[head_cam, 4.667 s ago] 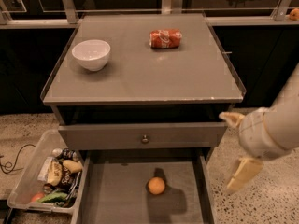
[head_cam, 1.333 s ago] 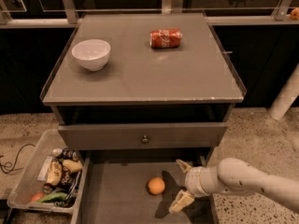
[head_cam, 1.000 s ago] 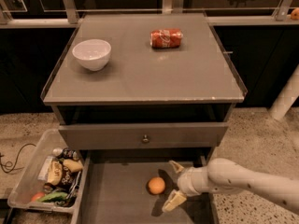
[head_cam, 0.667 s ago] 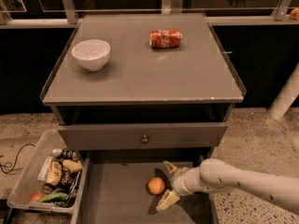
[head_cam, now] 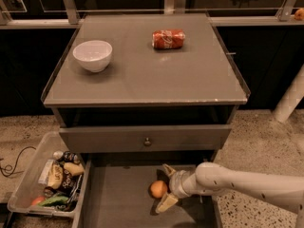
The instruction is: Pick orange from middle drawer and place on counter
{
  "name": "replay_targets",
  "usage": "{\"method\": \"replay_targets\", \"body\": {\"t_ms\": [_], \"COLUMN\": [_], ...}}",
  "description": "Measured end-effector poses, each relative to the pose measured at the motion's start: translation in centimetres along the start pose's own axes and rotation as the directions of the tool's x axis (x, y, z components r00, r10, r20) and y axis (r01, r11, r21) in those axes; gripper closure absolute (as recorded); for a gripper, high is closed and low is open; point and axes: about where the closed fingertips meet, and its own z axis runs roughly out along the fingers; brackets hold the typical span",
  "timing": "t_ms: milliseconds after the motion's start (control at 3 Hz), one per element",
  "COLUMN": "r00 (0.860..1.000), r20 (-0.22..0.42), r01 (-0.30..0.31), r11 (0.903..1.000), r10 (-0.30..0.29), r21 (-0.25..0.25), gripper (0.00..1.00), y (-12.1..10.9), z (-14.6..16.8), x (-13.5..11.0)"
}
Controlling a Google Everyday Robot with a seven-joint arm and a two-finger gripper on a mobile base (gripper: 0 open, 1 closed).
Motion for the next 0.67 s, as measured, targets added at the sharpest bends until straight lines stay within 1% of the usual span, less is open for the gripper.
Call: {"method": "replay_targets", "body": {"t_ms": [333,667], "r00": [1.000,1.000], "r20": [-0.016,-0.012], "r01": [-0.009,-0.029], "r11": [0.9998,0.9995], "r10": [0.009,0.029], "r21": [0.017,0.014], "gripper": [0.00,0.00], "y": [-0.45,-0.77], "z": [0.39,0.92], "x": [1.56,2.42]}}
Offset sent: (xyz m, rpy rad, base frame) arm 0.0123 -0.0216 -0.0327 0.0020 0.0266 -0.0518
